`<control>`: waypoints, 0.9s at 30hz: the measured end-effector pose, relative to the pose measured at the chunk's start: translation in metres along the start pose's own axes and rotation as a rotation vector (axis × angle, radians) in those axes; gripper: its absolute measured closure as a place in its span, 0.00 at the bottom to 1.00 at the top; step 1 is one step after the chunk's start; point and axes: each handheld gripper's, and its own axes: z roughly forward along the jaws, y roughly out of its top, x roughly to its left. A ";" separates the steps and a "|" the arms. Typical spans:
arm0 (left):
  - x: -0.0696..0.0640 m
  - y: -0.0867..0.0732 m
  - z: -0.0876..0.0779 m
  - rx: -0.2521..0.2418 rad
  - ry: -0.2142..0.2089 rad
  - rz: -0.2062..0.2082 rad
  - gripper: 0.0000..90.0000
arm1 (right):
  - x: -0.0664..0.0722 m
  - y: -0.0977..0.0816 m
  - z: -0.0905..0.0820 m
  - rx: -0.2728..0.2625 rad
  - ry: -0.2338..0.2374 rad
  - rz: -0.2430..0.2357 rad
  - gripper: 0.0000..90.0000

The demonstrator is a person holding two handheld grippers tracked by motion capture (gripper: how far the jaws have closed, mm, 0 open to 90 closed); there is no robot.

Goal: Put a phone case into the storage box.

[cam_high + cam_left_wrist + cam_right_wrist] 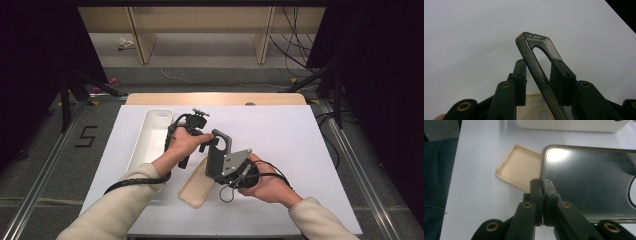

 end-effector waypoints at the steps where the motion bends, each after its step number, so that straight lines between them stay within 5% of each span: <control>1: 0.000 0.000 0.000 0.000 0.000 0.001 0.73 | 0.000 0.000 0.000 -0.001 0.000 0.000 0.99; 9: 0.001 0.000 -0.001 -0.005 -0.016 -0.017 0.74 | 0.000 0.000 0.000 0.004 -0.001 -0.006 0.99; 18: -0.011 -0.001 -0.008 -0.107 -0.108 -0.073 0.88 | 0.000 -0.004 0.012 0.075 -0.027 -0.027 0.98; 19: -0.014 -0.001 -0.010 -0.121 -0.105 -0.047 0.90 | 0.000 -0.004 0.013 0.080 -0.029 -0.021 0.97; 21: -0.019 -0.001 -0.013 -0.166 -0.032 0.052 0.90 | 0.000 -0.006 0.014 0.095 -0.056 -0.022 0.94; 27: -0.014 -0.006 -0.023 -0.310 -0.012 0.112 0.90 | -0.011 -0.013 0.005 0.025 -0.149 0.087 0.65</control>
